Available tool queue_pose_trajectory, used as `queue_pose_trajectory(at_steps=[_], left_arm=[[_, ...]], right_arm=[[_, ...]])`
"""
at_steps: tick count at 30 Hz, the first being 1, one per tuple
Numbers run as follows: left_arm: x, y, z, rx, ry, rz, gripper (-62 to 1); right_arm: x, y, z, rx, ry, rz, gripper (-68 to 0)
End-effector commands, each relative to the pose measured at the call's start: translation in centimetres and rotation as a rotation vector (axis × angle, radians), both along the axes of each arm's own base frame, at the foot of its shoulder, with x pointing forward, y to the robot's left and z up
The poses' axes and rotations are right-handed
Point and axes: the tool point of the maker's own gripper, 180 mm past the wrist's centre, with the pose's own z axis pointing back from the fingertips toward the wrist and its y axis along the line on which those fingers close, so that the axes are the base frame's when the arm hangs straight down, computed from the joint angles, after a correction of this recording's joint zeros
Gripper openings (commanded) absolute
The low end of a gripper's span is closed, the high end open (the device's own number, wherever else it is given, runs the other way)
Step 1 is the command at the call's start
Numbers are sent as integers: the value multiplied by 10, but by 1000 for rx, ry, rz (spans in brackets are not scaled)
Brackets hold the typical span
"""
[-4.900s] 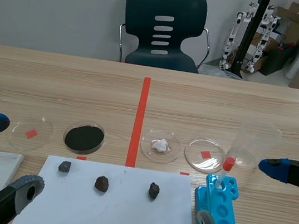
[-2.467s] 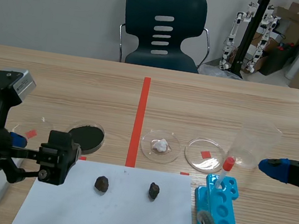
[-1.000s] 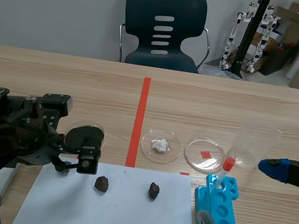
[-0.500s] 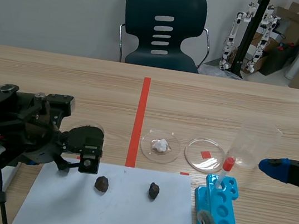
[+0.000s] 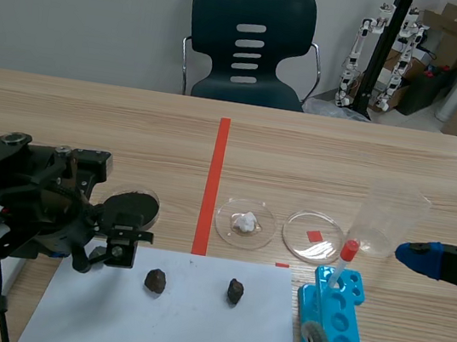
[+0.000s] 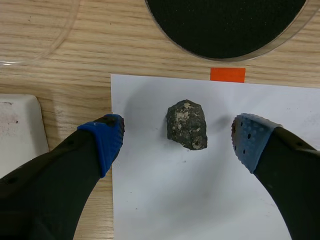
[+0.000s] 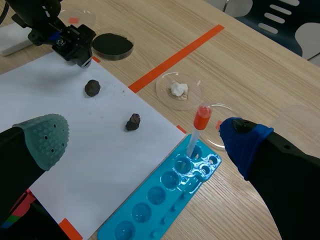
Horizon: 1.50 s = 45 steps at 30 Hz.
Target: Pick up the left mineral with the left hand
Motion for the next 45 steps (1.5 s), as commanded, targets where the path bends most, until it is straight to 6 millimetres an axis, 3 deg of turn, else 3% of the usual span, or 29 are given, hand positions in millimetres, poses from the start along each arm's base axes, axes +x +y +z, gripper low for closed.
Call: queue_pose_trajectory(at_steps=[1, 5, 13, 17, 36, 45], left_arm=[[5, -1, 5, 0, -18, -7, -182], [5, -1, 6, 0, -19, -7, -224], [5, -1, 6, 0, -20, -6, -225], [6, -2, 6, -1, -24, -6, -272], [8, -9, 7, -3, -46, -20, -274], [8, -9, 7, -4, -43, -20, -314]], right_arm=[[4, -1, 5, 10, -21, -6, -37], [4, -1, 5, 10, -21, -6, -37], [4, -1, 5, 10, -21, -6, -37], [4, -1, 5, 10, -21, -6, -37], [4, -1, 5, 10, -21, -6, -37], [4, -1, 5, 10, -21, -6, -37]])
